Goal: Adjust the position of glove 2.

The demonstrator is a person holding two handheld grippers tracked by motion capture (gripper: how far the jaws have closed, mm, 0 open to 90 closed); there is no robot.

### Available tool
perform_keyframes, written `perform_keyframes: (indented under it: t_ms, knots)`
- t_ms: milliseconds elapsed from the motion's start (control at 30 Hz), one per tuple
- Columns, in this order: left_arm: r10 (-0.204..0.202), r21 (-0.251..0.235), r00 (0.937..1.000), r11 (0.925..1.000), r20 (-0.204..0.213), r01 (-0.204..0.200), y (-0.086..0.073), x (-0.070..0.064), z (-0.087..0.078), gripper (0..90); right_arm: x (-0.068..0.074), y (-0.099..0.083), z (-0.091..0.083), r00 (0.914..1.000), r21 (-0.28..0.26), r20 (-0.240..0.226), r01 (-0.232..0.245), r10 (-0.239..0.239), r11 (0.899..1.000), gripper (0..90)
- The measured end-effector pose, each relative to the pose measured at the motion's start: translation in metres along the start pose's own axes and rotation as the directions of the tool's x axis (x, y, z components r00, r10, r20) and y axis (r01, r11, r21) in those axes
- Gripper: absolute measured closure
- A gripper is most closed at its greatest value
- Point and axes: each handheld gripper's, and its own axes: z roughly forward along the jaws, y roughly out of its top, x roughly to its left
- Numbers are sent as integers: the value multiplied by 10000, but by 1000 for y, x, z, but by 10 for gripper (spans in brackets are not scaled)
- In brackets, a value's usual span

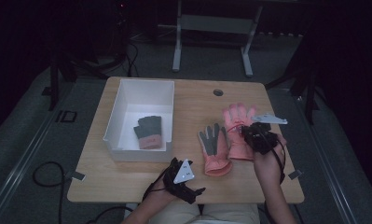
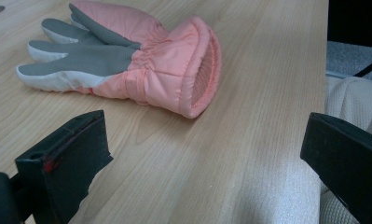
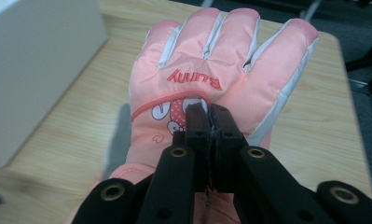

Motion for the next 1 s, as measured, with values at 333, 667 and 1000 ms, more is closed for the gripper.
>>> perform_keyframes:
  t_ms: [333, 667, 1000]
  knots:
    - [-66, 33, 9999, 10000, -83, 67, -1, 1, -2, 8, 41, 4, 20, 9977, 411, -577, 378, -354, 9984, 876]
    - [-77, 40, 9998, 10000, -210, 77, 0, 2, -3, 7, 49, -15, 54, 9991, 1375, -378, 231, -181, 9902, 876]
    - [-200, 140, 9997, 9997, -158, 203, 0, 0, 0, 8, 57, -32, 83, 9995, 1869, -255, 248, -204, 9821, 867]
